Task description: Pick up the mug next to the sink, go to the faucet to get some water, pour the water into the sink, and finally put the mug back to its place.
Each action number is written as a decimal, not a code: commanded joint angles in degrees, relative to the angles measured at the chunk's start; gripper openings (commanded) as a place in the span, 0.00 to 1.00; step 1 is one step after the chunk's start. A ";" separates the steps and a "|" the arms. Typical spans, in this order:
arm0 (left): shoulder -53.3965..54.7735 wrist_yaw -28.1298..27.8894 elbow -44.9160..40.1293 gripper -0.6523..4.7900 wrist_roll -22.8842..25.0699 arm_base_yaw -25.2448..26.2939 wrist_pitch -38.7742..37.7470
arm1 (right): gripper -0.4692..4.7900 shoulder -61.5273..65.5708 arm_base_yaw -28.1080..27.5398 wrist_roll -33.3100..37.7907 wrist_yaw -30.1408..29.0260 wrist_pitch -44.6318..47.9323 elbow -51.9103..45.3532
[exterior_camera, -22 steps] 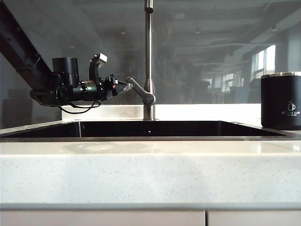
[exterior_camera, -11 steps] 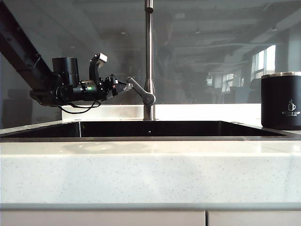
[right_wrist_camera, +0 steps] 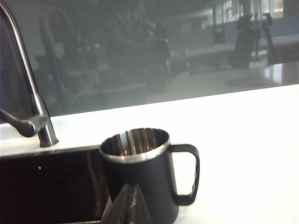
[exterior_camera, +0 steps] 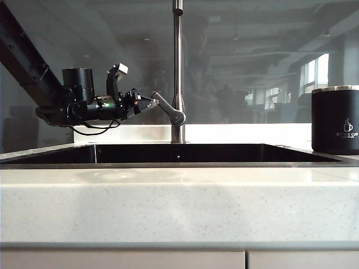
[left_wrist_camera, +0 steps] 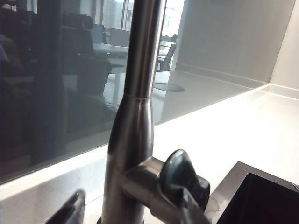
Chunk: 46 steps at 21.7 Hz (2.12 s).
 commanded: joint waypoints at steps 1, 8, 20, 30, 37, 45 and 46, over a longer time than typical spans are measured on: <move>-0.31 -0.07 0.28 0.59 0.04 0.00 0.70 | 0.08 -4.39 0.11 -1.44 0.17 -5.55 -0.20; -0.31 -0.07 0.28 0.59 0.04 0.00 0.68 | 0.08 -13.49 0.11 -1.46 0.22 -16.57 -0.17; -0.31 -0.04 0.28 0.59 0.04 0.00 0.66 | 0.08 -13.27 -4.90 -4.33 -1.57 -18.14 -0.20; -0.31 -0.04 0.28 0.59 0.02 0.00 0.66 | 0.08 -13.27 -4.74 -6.10 -4.57 -18.18 -0.20; -0.31 -0.04 0.26 0.59 0.02 0.00 0.66 | 0.08 -13.27 -4.76 -6.29 -4.92 -18.25 -0.20; -0.31 -0.04 0.22 0.59 0.02 0.00 0.66 | 0.08 -13.27 -4.74 -8.59 -2.38 -18.21 -0.20; -0.31 -0.04 0.22 0.59 0.02 0.00 0.66 | 0.08 -13.27 -4.74 -8.83 -2.62 -18.21 -0.20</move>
